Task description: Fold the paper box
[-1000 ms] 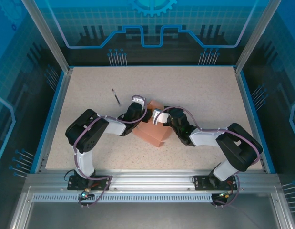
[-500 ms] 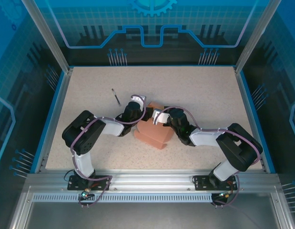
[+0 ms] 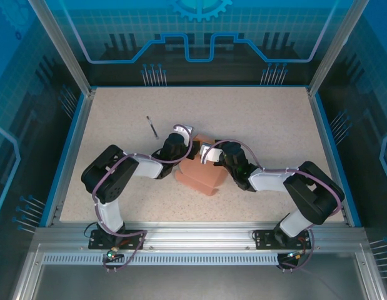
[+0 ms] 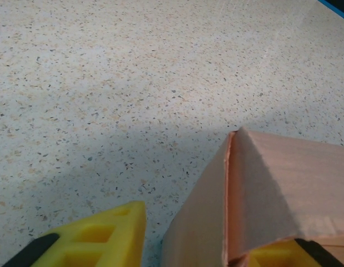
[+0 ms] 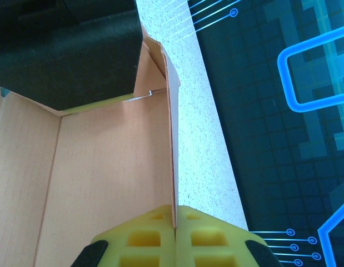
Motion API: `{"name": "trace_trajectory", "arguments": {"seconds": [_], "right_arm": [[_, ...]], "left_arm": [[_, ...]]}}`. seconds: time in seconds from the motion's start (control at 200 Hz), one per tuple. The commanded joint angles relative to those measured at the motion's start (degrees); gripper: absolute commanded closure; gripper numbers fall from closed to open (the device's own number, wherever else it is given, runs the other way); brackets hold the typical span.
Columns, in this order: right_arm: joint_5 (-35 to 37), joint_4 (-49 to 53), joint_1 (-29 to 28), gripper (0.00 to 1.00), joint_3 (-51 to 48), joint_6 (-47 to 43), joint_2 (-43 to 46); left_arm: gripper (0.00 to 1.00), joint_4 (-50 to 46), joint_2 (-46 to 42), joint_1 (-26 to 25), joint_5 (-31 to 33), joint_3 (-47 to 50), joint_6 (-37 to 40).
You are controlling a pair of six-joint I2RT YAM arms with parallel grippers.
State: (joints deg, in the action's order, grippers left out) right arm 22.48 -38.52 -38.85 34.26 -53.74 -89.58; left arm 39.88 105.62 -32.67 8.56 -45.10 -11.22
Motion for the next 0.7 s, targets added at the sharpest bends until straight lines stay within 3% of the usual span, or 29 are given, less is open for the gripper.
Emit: {"name": "trace_trajectory", "arguments": {"seconds": [0.0, 0.225, 0.55, 0.695], "right_arm": [[-0.3, 0.6, 0.3, 0.99, 0.4, 1.4, 1.6], [-0.4, 1.8, 0.3, 0.91, 0.9, 1.9, 1.8], [-2.6, 5.9, 0.3, 0.65, 1.7, 6.6, 6.0], [-7.2, 14.6, 0.5, 0.54, 3.9, 13.2, 11.4]], "left_arm": [[0.7, 0.4, -0.6, 0.8, 2.3, -0.9, 0.2], [0.8, -0.7, -1.9, 0.7, 3.4, -1.3, -0.3], [0.9, -0.7, -2.6, 0.7, 4.1, -0.7, 0.2], [0.93, -1.2, -3.7, 0.6, 6.0, -0.1, -0.2]]}}
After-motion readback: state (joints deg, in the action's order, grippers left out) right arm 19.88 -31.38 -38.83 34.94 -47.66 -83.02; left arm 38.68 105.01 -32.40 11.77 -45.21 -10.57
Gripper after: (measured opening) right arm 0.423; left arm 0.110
